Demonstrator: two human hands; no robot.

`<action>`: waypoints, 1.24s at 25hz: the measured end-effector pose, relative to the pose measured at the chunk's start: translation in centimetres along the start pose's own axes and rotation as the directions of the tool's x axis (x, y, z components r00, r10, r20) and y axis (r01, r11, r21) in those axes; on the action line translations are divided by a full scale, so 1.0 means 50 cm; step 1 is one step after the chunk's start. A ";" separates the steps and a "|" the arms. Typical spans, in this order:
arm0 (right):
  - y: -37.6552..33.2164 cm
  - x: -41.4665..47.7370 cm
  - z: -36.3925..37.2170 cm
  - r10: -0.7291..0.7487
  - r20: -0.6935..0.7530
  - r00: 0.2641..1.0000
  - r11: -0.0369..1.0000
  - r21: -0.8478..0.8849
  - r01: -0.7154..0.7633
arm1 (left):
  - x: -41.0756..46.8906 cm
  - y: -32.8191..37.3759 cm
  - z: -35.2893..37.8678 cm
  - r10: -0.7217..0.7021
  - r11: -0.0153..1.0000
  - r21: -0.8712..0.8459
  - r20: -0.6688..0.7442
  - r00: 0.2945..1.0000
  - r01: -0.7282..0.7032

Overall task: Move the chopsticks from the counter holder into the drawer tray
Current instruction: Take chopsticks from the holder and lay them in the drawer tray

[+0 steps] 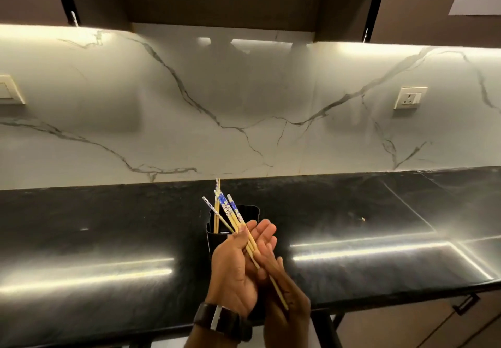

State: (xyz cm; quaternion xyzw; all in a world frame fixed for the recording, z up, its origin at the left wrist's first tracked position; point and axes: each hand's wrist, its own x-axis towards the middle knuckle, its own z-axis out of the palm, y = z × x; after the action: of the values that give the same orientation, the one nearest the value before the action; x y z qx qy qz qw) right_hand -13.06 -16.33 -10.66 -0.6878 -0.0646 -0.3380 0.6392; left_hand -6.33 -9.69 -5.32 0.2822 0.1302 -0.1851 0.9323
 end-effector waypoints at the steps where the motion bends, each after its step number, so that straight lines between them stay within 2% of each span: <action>1: 0.009 -0.015 -0.008 -0.011 0.041 0.999 0.999 -0.043 0.013 | -0.003 -0.002 -0.005 0.027 1.000 0.007 -0.034 0.999 -0.027; 3: 0.010 -0.027 -0.038 -0.036 0.069 0.997 0.981 -0.185 0.049 | -0.004 -0.001 -0.023 0.111 0.993 0.057 -0.108 0.988 -0.105; 5: -0.007 -0.020 -0.059 -0.005 0.014 1.000 0.965 -0.262 0.008 | -0.006 -0.003 -0.044 0.186 0.969 0.184 -0.106 0.977 -0.164; 8: -0.023 0.039 -0.059 0.188 -0.074 0.979 0.968 -0.152 -0.198 | -0.028 -0.033 -0.060 0.146 0.894 0.422 0.037 0.989 -0.148; 10: -0.027 0.108 -0.058 0.384 0.052 0.922 0.917 -0.137 -0.374 | -0.045 -0.064 -0.059 0.051 0.819 0.563 0.125 0.991 -0.113; 12: -0.024 0.157 -0.064 0.533 0.213 0.819 0.845 -0.106 -0.523 | -0.056 -0.085 -0.061 0.002 0.766 0.634 0.165 0.986 -0.107; 15: -0.015 0.169 -0.084 0.610 0.293 0.736 0.760 0.046 -0.648 | -0.063 -0.090 -0.071 -0.063 0.755 0.648 0.220 0.974 -0.098; 19: -0.009 0.180 -0.103 0.608 0.354 0.711 0.741 0.071 -0.668 | -0.079 -0.088 -0.103 -0.140 0.696 0.717 0.199 0.970 -0.047; 21: -0.002 0.191 -0.115 0.571 0.350 0.742 0.754 0.133 -0.643 | -0.087 -0.084 -0.122 -0.182 0.616 0.787 0.173 0.968 -0.025; 22: 0.005 0.195 -0.117 0.556 0.309 0.772 0.789 0.098 -0.607 | -0.088 -0.083 -0.129 -0.210 0.581 0.814 0.161 0.964 -0.010; 24: 0.026 0.190 -0.116 0.521 0.293 0.802 0.852 -0.122 -0.509 | -0.083 -0.086 -0.139 -0.239 0.553 0.832 0.116 0.964 0.037; 26: 0.052 0.166 -0.112 0.537 0.389 0.749 0.841 -0.324 -0.434 | -0.075 -0.091 -0.150 -0.244 0.544 0.834 0.051 0.968 0.093; 27: 0.066 0.150 -0.114 0.555 0.411 0.723 0.827 -0.365 -0.427 | -0.069 -0.093 -0.156 -0.247 0.535 0.837 0.025 0.969 0.115; 29: 0.097 0.114 -0.131 0.589 0.357 0.725 0.807 -0.301 -0.508 | -0.061 -0.098 -0.174 -0.249 0.496 0.856 -0.020 0.968 0.145; 31: 0.127 0.071 -0.148 0.678 0.291 0.675 0.724 -0.106 -0.682 | -0.054 -0.101 -0.197 -0.258 0.415 0.892 -0.076 0.963 0.181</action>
State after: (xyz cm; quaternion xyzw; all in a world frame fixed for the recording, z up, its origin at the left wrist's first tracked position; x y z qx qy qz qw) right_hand -9.87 -25.47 -14.39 -0.7028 0.0944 0.0364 0.7042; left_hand -12.23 -7.17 -14.74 0.7028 0.0150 -0.3560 0.6157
